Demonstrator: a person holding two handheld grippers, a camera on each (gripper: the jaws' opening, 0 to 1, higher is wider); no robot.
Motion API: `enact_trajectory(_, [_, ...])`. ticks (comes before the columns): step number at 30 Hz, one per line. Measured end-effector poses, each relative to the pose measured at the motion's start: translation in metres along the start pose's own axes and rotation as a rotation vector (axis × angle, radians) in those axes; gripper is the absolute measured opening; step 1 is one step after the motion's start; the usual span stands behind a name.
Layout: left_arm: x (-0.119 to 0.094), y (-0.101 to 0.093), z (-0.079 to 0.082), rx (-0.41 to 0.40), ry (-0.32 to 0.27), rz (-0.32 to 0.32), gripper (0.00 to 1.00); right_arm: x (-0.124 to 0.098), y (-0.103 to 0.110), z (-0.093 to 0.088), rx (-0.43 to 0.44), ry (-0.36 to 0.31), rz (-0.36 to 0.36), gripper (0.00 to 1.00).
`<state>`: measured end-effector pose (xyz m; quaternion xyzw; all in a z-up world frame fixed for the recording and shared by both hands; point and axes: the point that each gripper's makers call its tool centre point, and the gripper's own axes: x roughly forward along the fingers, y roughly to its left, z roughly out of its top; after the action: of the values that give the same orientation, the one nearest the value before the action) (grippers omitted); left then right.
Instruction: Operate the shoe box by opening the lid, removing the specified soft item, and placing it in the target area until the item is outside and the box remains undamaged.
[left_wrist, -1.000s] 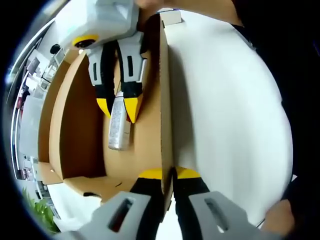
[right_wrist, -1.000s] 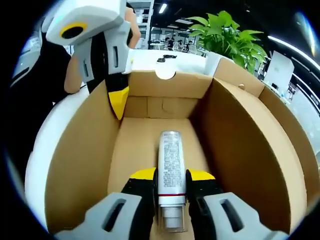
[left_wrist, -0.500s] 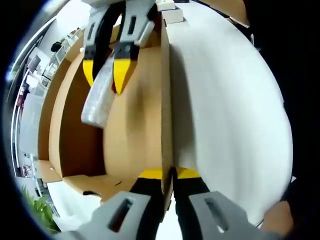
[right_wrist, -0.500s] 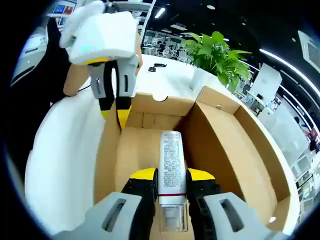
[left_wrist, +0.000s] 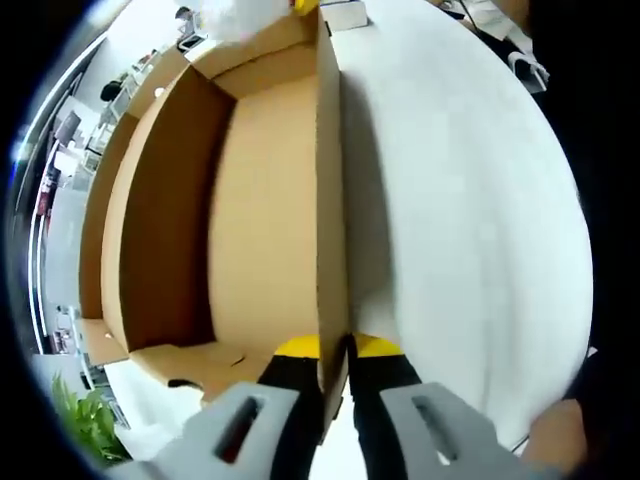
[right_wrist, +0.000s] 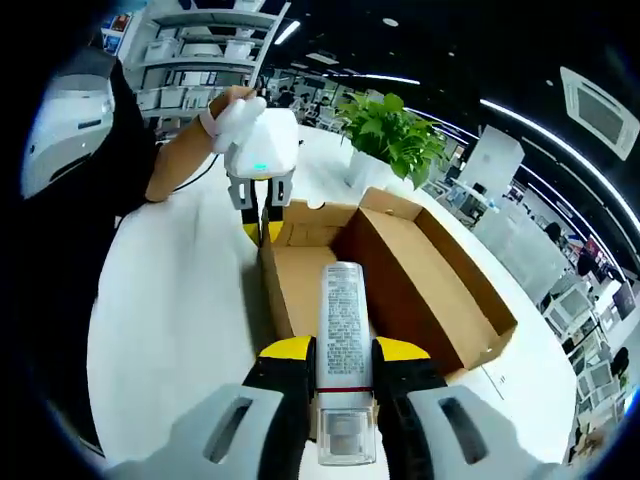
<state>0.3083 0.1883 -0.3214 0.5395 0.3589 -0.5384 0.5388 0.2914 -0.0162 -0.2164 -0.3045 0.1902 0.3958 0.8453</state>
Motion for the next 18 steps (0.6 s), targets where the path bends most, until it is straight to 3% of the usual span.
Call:
enact_trajectory(4, [0.000,0.003,-0.001,0.001,0.005,0.003,0.07,-0.035,-0.003,-0.015,0.025,0.003,-0.050,0.22])
enact_trajectory(6, [0.000,0.005,-0.002,-0.003,0.004,0.002,0.07,-0.063,-0.003,-0.023,0.050,-0.012,-0.075,0.22])
enact_trajectory(11, [0.000,0.008,-0.003,-0.016,0.009,0.012,0.08,-0.108,0.001,-0.044,0.055,-0.009,-0.088,0.22])
enact_trajectory(13, [0.001,0.009,-0.005,-0.023,0.029,0.018,0.08,-0.129,0.001,-0.061,0.073,0.005,-0.109,0.22])
enact_trajectory(18, [0.003,0.010,-0.009,-0.028,0.097,0.026,0.09,-0.157,-0.003,-0.102,0.102,0.044,-0.134,0.22])
